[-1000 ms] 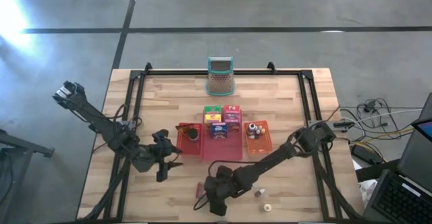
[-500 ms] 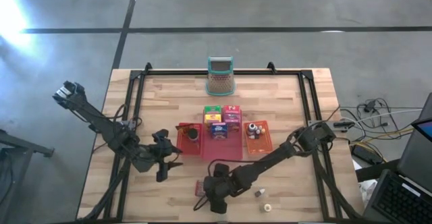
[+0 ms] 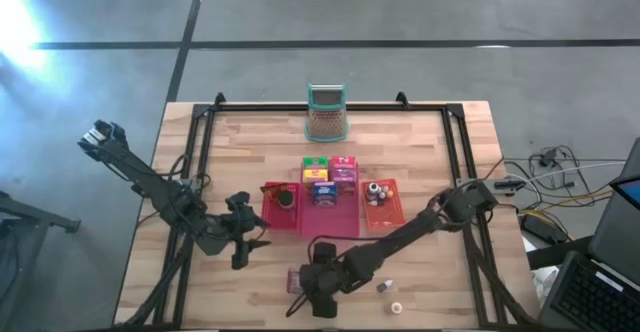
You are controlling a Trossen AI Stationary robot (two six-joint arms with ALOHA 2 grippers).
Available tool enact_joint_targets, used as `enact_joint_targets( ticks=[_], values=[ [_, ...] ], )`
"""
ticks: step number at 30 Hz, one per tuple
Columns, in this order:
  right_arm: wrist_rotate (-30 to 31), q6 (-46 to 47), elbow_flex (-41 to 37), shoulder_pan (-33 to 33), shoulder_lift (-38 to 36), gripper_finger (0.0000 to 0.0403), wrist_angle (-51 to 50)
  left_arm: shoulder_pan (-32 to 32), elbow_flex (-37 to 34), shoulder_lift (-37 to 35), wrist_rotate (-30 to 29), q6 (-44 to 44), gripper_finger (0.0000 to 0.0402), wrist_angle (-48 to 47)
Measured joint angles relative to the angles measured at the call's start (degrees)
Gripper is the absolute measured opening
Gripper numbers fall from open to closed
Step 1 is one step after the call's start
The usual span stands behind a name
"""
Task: Pick & Place Kitchen Items
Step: Put the red seasoning can into the red bin
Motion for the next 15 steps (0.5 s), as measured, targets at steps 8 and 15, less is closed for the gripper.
enact_joint_targets(
  ticks=[8, 15],
  values=[
    [17.3, 3.9, 7.4, 3.9, -3.5, 0.0328, -22.1, -0.2, 0.0, 0.0, -3.6, -1.2, 0.0227, 0.0],
    [34.7, 14.2, 14.2, 7.1, -5.3, 0.0311, -42.5, -0.2, -0.1, 0.0, -7.6, 3.8, 0.0227, 8.3]
  ],
)
